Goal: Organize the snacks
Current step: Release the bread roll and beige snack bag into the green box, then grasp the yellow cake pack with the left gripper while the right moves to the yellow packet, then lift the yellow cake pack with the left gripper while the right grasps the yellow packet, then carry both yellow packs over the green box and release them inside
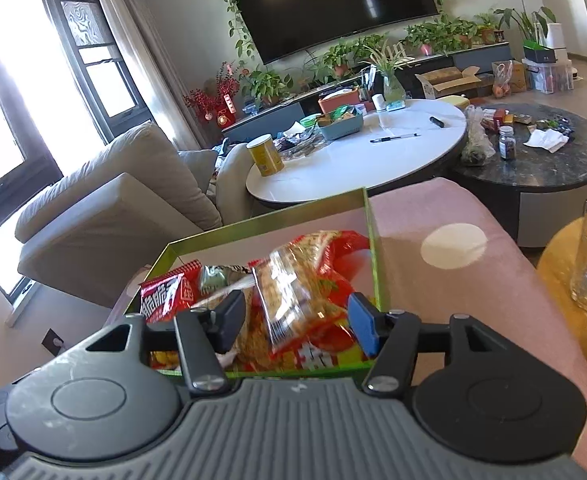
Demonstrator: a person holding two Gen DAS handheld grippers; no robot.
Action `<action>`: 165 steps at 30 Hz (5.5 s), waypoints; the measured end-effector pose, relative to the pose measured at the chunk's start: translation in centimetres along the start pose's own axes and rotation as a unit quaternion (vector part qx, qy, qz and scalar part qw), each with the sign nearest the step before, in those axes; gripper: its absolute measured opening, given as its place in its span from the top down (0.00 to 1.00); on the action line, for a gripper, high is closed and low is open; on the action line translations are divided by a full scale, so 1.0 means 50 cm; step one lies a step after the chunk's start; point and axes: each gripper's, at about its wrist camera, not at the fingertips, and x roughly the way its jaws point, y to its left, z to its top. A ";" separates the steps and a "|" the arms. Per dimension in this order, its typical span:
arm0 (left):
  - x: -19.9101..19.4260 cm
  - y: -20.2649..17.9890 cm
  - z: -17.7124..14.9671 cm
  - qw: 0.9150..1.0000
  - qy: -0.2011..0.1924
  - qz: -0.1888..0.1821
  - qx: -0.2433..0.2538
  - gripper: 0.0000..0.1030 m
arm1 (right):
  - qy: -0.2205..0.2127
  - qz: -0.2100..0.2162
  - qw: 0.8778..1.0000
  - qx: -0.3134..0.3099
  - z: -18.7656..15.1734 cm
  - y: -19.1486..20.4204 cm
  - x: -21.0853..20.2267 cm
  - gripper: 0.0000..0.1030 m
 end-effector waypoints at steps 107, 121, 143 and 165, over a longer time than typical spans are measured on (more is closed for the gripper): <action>0.034 0.034 -0.098 0.997 0.071 -0.039 -0.006 0.67 | 0.107 -0.085 0.980 -0.148 -0.198 0.094 0.022 0.42; -0.077 0.033 -0.080 0.998 0.029 -0.042 -0.021 0.67 | 0.082 0.008 0.992 -0.094 -0.172 0.103 -0.075 0.43; -0.033 -0.016 -0.117 0.994 0.089 -0.061 0.033 0.35 | 0.031 0.013 0.998 -0.053 -0.115 0.052 -0.087 0.43; -0.035 0.001 0.064 0.999 -0.002 -0.039 0.037 0.61 | 0.004 0.021 0.997 -0.079 -0.002 0.092 -0.025 0.43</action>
